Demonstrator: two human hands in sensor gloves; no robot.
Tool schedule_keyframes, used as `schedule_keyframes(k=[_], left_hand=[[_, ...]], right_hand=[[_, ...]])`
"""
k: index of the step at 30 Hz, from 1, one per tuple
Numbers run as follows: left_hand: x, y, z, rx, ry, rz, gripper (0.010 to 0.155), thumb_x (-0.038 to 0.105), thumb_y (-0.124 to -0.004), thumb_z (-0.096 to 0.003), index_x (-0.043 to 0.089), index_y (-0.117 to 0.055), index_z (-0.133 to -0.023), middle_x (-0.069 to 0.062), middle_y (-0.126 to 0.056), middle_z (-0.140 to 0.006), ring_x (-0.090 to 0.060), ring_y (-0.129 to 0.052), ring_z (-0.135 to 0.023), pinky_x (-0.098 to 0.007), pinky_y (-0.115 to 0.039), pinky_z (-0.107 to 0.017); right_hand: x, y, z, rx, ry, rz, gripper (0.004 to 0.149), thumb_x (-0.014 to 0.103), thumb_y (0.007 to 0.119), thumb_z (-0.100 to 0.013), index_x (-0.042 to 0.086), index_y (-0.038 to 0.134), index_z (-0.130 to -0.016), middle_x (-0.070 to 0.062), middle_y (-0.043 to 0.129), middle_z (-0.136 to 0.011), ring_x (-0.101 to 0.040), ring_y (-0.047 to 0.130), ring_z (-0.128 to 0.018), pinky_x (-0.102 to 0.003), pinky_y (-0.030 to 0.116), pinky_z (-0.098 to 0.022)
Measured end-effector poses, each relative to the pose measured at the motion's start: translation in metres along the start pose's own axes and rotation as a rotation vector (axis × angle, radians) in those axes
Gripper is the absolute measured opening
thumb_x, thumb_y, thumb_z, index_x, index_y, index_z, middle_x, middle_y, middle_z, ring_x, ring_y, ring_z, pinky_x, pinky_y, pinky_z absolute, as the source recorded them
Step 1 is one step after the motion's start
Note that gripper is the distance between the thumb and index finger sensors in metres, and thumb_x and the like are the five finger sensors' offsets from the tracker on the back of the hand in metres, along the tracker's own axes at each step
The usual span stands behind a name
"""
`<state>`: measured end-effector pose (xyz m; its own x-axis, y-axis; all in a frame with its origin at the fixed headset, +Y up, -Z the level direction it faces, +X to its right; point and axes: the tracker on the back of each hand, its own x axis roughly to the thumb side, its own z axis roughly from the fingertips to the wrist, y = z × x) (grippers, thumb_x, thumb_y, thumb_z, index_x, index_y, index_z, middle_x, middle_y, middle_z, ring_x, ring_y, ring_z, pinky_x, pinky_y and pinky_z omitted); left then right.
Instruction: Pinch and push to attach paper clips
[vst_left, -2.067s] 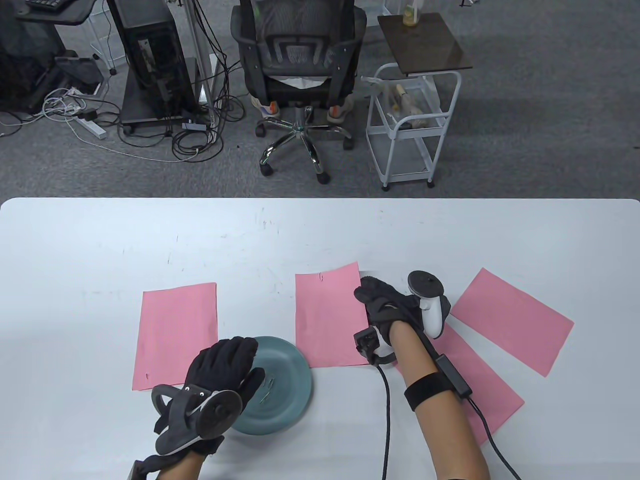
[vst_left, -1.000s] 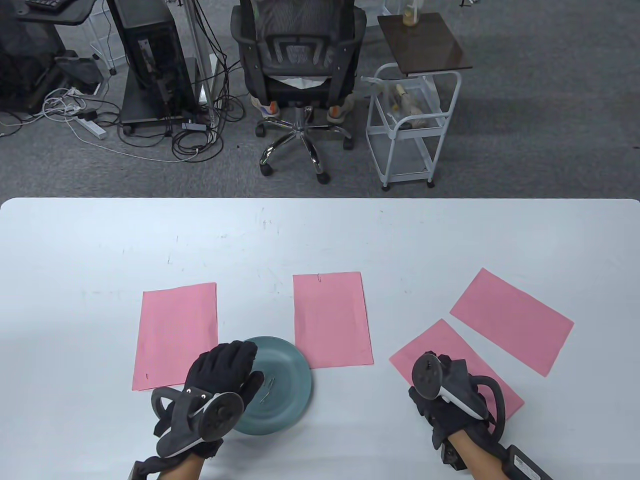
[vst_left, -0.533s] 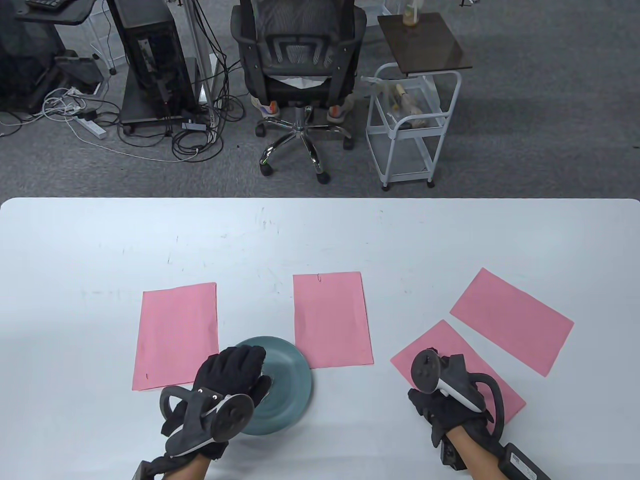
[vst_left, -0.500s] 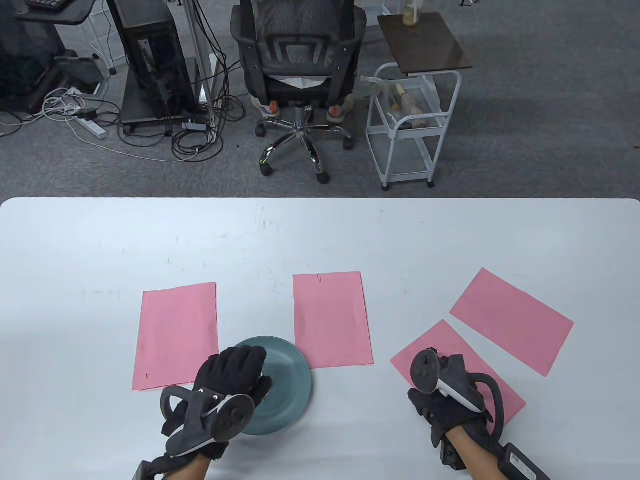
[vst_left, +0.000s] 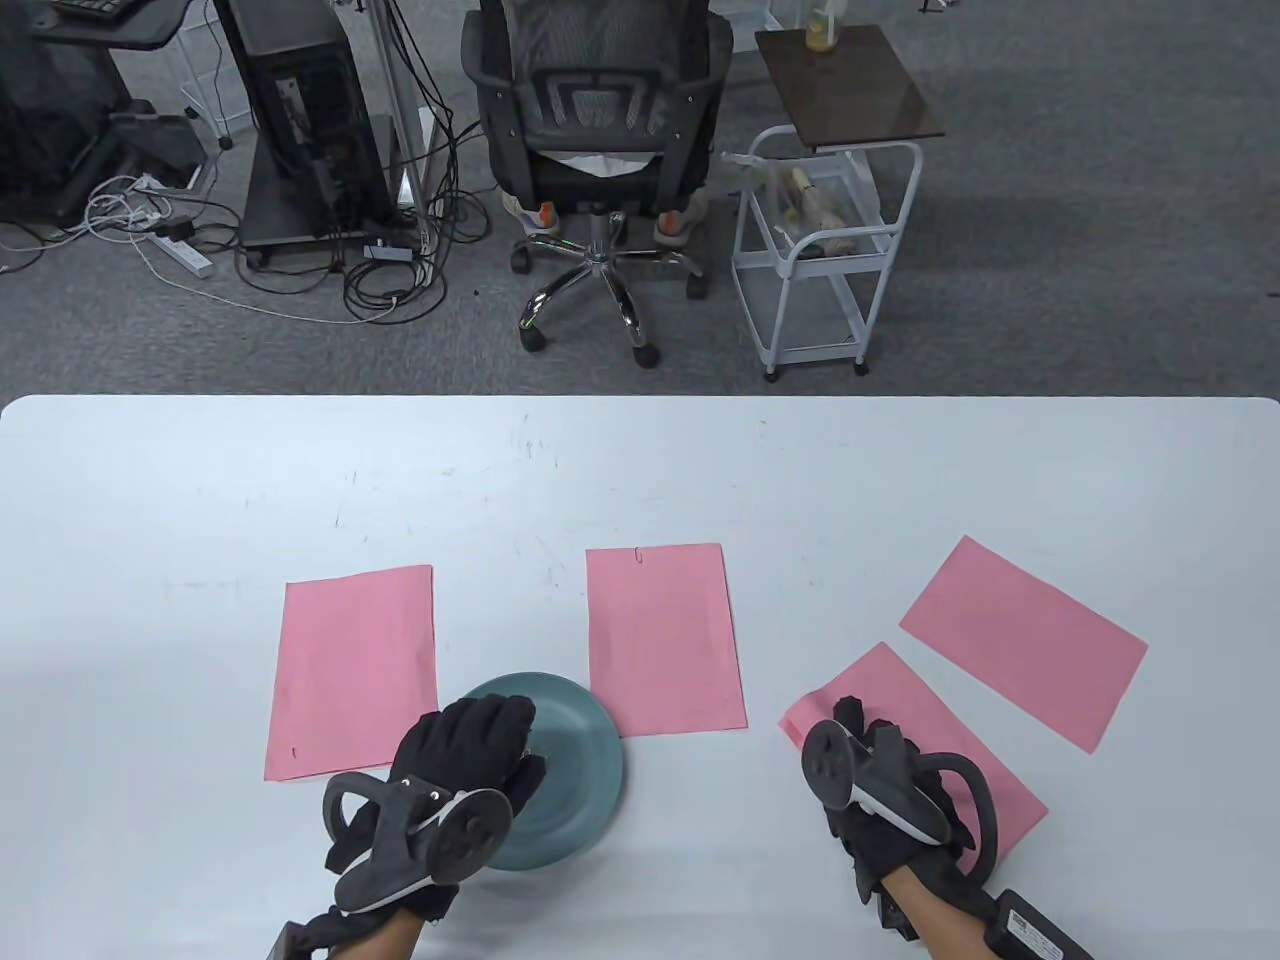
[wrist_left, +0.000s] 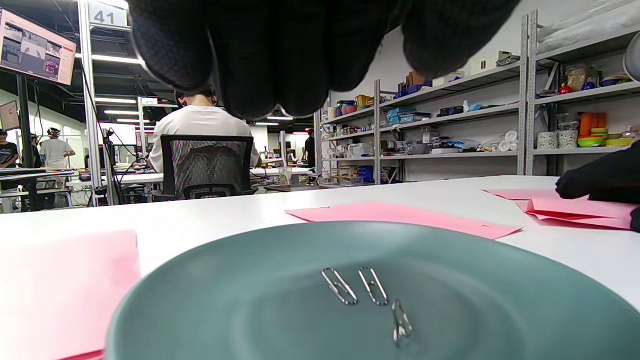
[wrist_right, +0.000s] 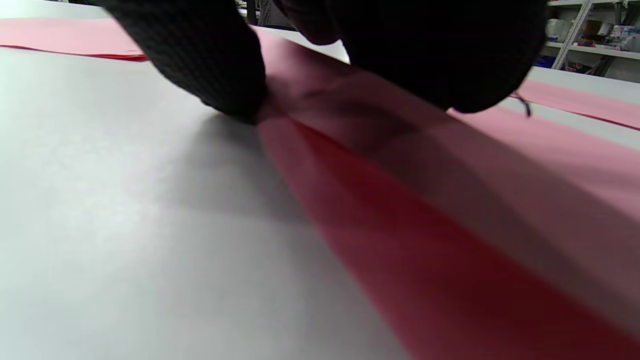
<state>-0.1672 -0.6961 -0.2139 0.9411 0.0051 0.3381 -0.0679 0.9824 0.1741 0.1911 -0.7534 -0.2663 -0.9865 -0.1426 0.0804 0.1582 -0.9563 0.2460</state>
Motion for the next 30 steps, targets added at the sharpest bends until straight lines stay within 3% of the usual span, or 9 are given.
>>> schedule_keyframes(k=[6, 9, 14, 20, 24, 30], left_hand=[[-0.001, -0.001, 0.000, 0.005, 0.004, 0.006, 0.059, 0.050, -0.074, -0.0581, 0.020, -0.070, -0.109, -0.009, -0.084, -0.105, -0.034, -0.086, -0.094, -0.056, -0.071, -0.072], [-0.002, -0.001, 0.000, 0.002, 0.008, 0.005, 0.059, 0.050, -0.074, -0.0582, 0.020, -0.070, -0.109, -0.009, -0.084, -0.105, -0.034, -0.086, -0.094, -0.056, -0.071, -0.072], [-0.002, -0.001, 0.000, 0.001, 0.007, 0.004, 0.060, 0.050, -0.074, -0.0581, 0.020, -0.070, -0.109, -0.008, -0.084, -0.104, -0.034, -0.086, -0.094, -0.056, -0.072, -0.071], [-0.002, -0.002, 0.000, -0.002, 0.009, 0.005, 0.060, 0.050, -0.074, -0.0581, 0.020, -0.070, -0.109, -0.008, -0.084, -0.104, -0.034, -0.087, -0.094, -0.056, -0.072, -0.071], [-0.002, -0.002, -0.001, -0.004, 0.008, 0.005, 0.060, 0.050, -0.074, -0.0582, 0.019, -0.069, -0.109, -0.008, -0.084, -0.104, -0.034, -0.087, -0.094, -0.056, -0.072, -0.071], [-0.004, -0.002, 0.000, 0.001, 0.016, 0.009, 0.060, 0.050, -0.074, -0.0581, 0.019, -0.069, -0.109, -0.008, -0.084, -0.104, -0.034, -0.087, -0.093, -0.056, -0.072, -0.071]], right_hand=[[0.003, -0.002, 0.001, -0.042, -0.036, 0.001, 0.076, 0.034, 0.079, -0.058, 0.006, 0.036, -0.114, -0.027, 0.073, -0.100, -0.048, 0.086, -0.079, -0.051, 0.080, -0.053], [0.003, -0.003, 0.002, 0.012, -0.043, 0.006, 0.081, 0.030, 0.084, -0.057, 0.007, 0.032, -0.114, -0.026, 0.070, -0.103, -0.047, 0.084, -0.082, -0.051, 0.079, -0.055], [0.006, -0.003, 0.004, 0.011, -0.052, 0.032, 0.086, 0.026, 0.087, -0.055, 0.008, 0.028, -0.114, -0.024, 0.069, -0.104, -0.044, 0.085, -0.083, -0.048, 0.079, -0.056], [0.007, -0.001, 0.005, -0.048, -0.050, 0.046, 0.081, 0.024, 0.084, -0.056, 0.008, 0.029, -0.114, -0.023, 0.071, -0.102, -0.042, 0.088, -0.080, -0.046, 0.081, -0.055], [0.009, 0.000, 0.006, -0.086, -0.044, 0.083, 0.084, 0.024, 0.089, -0.053, 0.009, 0.032, -0.114, -0.022, 0.074, -0.100, -0.040, 0.090, -0.078, -0.045, 0.082, -0.053], [0.010, 0.000, 0.006, -0.045, -0.004, 0.151, 0.091, 0.018, 0.091, -0.052, 0.012, 0.025, -0.114, -0.017, 0.070, -0.104, -0.034, 0.088, -0.083, -0.041, 0.080, -0.058]])
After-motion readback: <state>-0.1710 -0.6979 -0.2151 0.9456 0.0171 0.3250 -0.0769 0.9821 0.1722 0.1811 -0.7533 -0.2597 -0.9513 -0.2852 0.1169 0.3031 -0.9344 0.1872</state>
